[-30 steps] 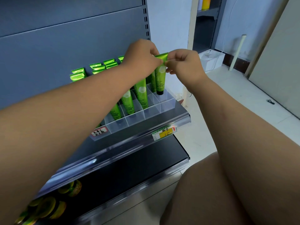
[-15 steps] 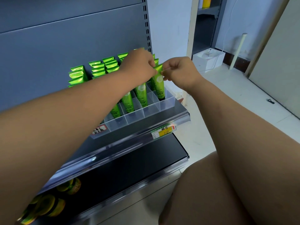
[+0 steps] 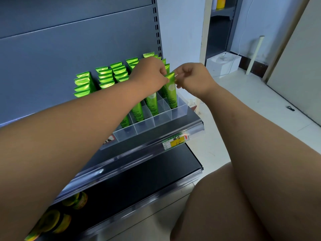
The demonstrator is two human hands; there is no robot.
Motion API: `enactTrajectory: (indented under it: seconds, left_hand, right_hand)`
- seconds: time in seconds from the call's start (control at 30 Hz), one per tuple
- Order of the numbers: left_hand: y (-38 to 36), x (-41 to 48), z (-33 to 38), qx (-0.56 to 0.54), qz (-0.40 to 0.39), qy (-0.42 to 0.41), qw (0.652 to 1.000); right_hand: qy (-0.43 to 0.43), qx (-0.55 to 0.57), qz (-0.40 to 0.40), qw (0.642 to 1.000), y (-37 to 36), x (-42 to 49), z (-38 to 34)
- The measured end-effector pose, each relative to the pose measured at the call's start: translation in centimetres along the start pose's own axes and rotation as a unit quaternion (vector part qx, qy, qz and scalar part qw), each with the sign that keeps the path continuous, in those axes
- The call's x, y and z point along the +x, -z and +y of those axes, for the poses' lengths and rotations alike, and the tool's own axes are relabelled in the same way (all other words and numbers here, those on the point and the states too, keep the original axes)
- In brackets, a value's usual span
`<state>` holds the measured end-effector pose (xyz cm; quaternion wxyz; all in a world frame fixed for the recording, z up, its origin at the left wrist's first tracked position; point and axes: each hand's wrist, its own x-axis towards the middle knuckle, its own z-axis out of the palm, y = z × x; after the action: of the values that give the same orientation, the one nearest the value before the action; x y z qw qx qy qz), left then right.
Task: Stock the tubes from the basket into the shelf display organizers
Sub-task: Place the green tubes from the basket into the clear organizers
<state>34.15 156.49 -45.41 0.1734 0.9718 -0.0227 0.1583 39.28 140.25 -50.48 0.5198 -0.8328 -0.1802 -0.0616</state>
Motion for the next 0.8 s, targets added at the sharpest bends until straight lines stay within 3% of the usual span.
enactTrajectory:
  seconds: [0.2, 0.43, 0.6, 0.8]
  left_hand:
    - [0.3, -0.2, -0.5, -0.036, 0.004, 0.011, 0.999]
    - [0.9, -0.7, -1.0, -0.092, 0.064, 0.021, 0.993]
    - [1.6, -1.8, -1.5, -0.023, 0.085, 0.025, 0.996]
    - [3.3, -4.8, -3.8, 0.140, 0.130, 0.015, 0.981]
  right_hand:
    - [-0.008, 0.007, 0.005, 1.000, 0.1, -0.1, 0.4]
    - [-0.027, 0.012, 0.021, 0.999, 0.2, -0.1, 0.3]
    - [0.042, -0.086, 0.030, 0.995, 0.5, -1.2, -1.0]
    - [0.177, -0.241, 0.050, 0.953, -1.8, -2.1, -4.6]
